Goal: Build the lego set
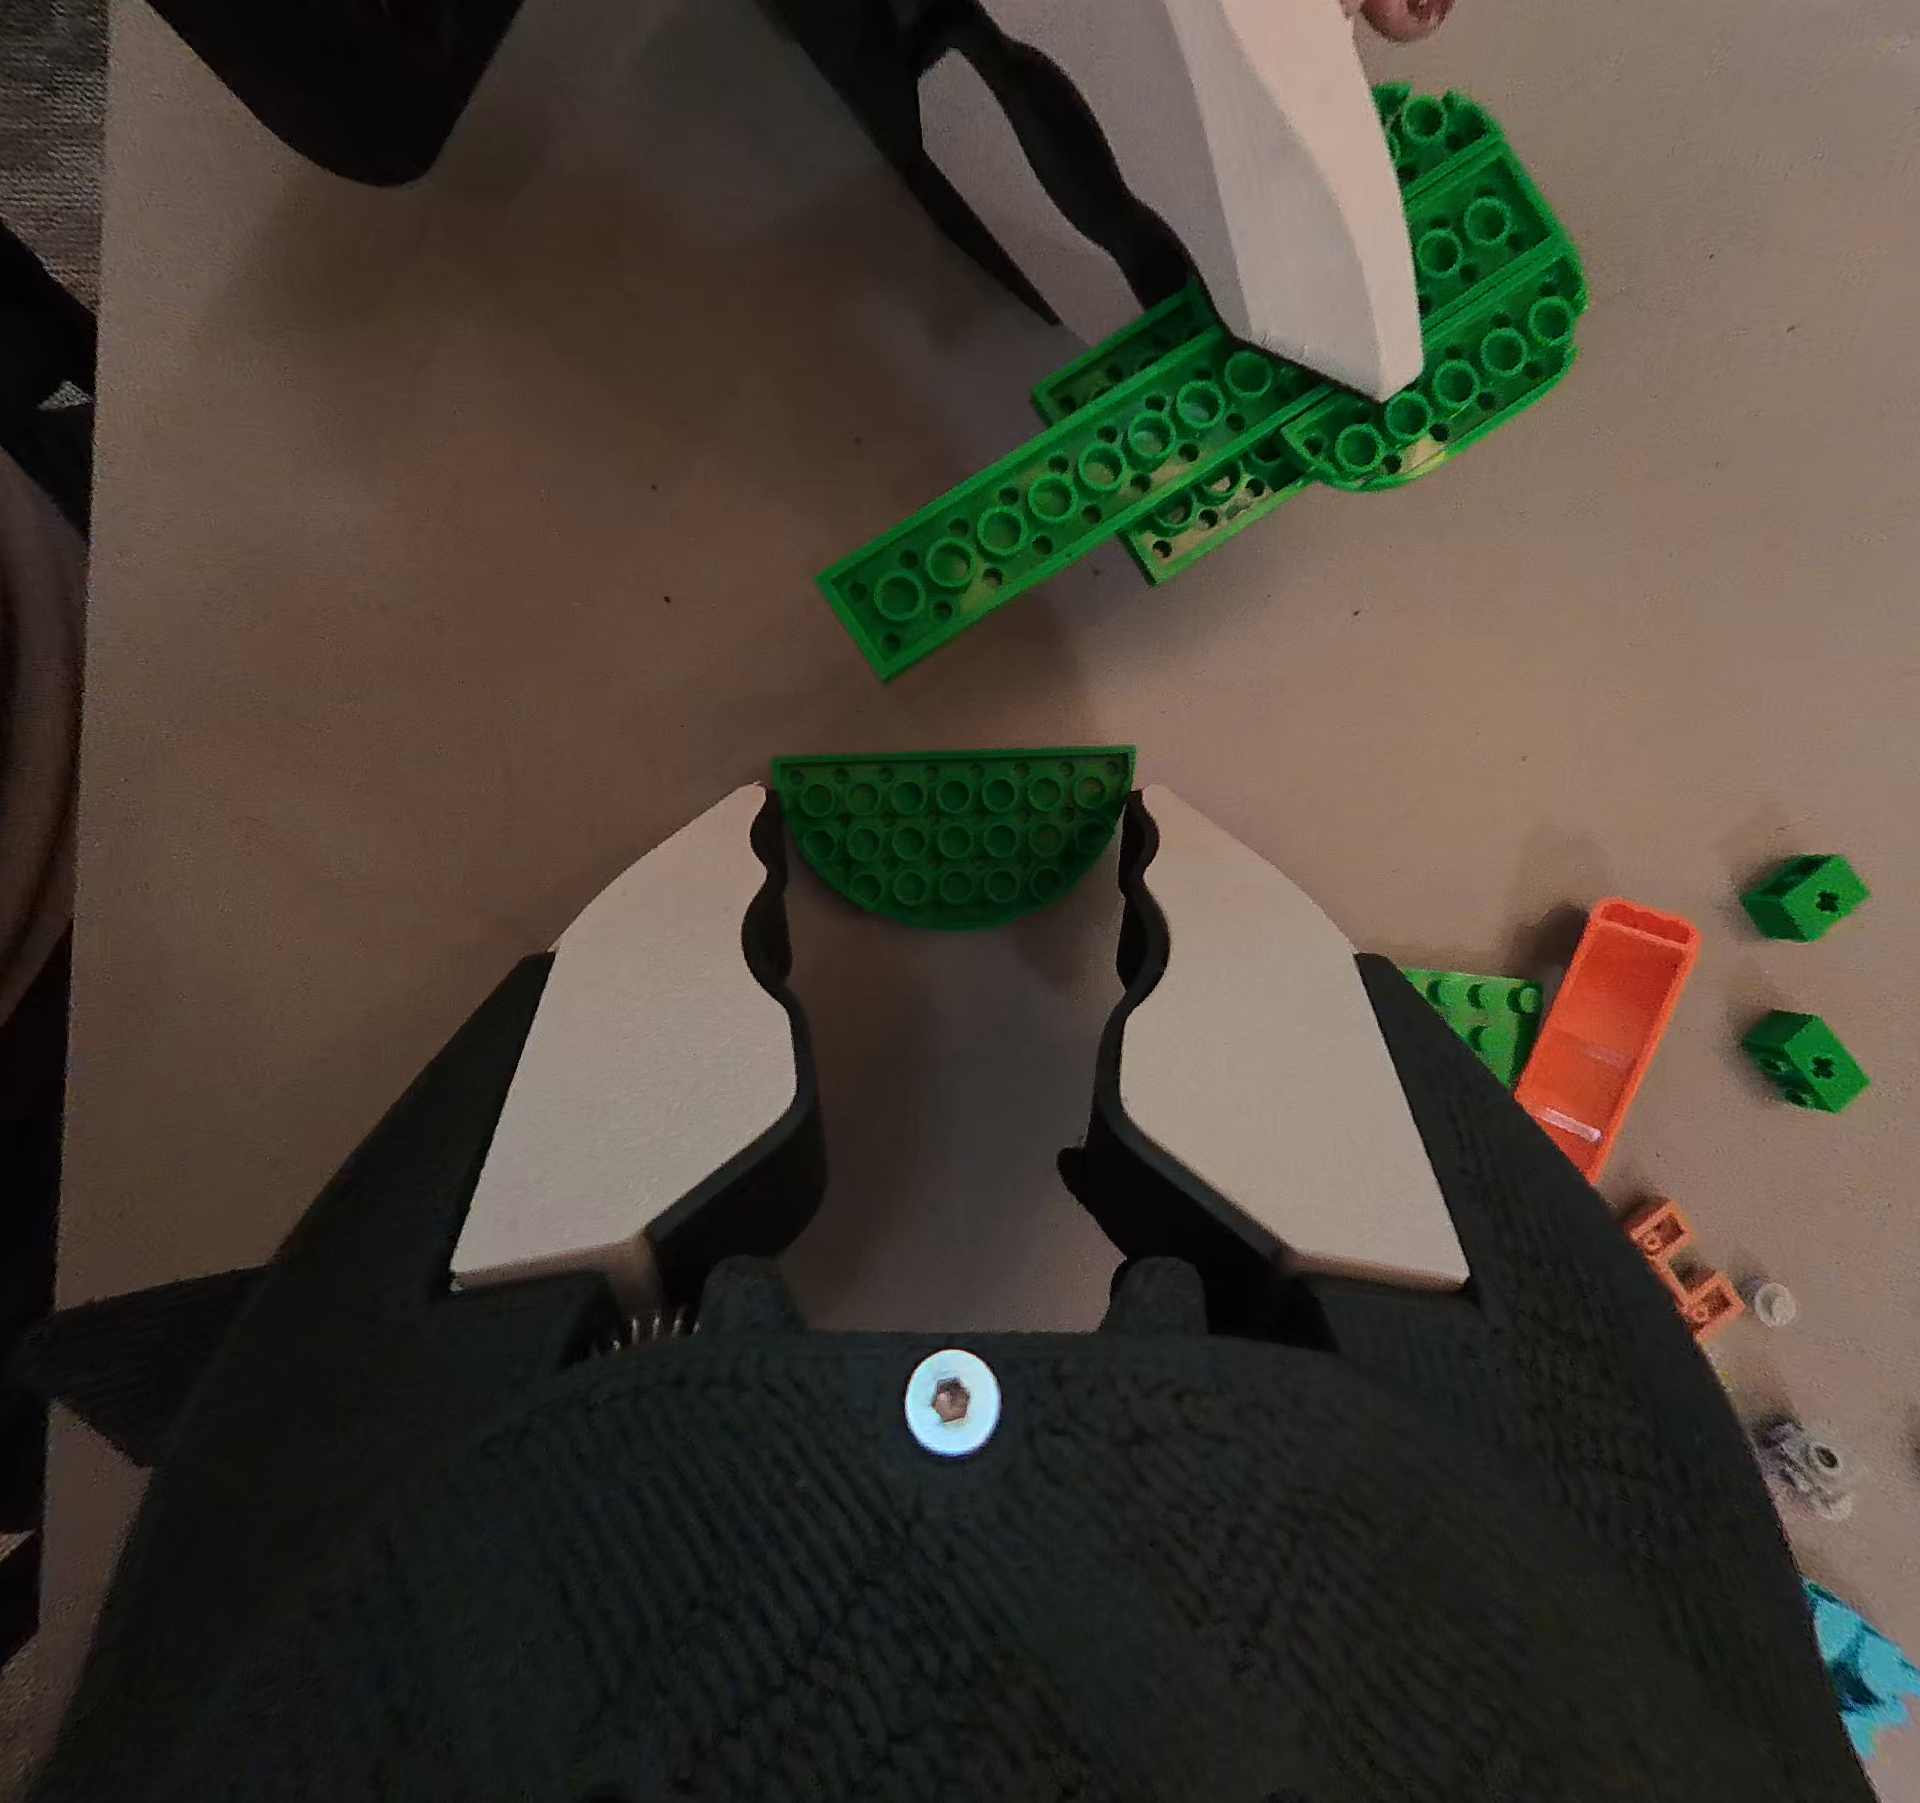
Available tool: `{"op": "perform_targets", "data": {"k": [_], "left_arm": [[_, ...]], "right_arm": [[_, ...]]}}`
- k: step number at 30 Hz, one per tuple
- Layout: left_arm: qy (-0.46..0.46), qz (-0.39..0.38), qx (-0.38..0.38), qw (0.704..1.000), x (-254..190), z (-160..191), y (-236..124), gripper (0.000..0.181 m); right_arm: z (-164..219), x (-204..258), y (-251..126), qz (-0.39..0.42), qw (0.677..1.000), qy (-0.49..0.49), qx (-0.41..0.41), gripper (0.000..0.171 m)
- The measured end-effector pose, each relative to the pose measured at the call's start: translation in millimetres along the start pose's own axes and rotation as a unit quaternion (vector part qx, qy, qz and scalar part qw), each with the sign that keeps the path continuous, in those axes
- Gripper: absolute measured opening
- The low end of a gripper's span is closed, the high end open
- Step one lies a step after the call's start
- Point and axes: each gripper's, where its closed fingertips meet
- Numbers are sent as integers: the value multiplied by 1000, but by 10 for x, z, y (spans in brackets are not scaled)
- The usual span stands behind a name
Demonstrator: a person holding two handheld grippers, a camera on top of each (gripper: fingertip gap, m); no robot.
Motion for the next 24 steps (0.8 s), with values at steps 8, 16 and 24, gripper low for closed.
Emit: {"op": "perform_targets", "data": {"k": [8,16,24], "left_arm": [[-38,33,-62,997,-58,-204,-30,9],[-37,26,-80,996,-25,-302,-26,8],[-40,14,-86,995,29,-349,-25,8]], "right_arm": [[-250,57,-168,-33,996,-12,-82,61],[-407,170,-192,-62,993,-52,-88,61],[-518,102,-324,-87,992,-64,-59,61]]}}
Point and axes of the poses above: each gripper's, where its closed fingertips meet, y out along the fingers, z out of its underside, x = y × z across the jaws, and after that the axes turned 9 degrees about -x, right-handed
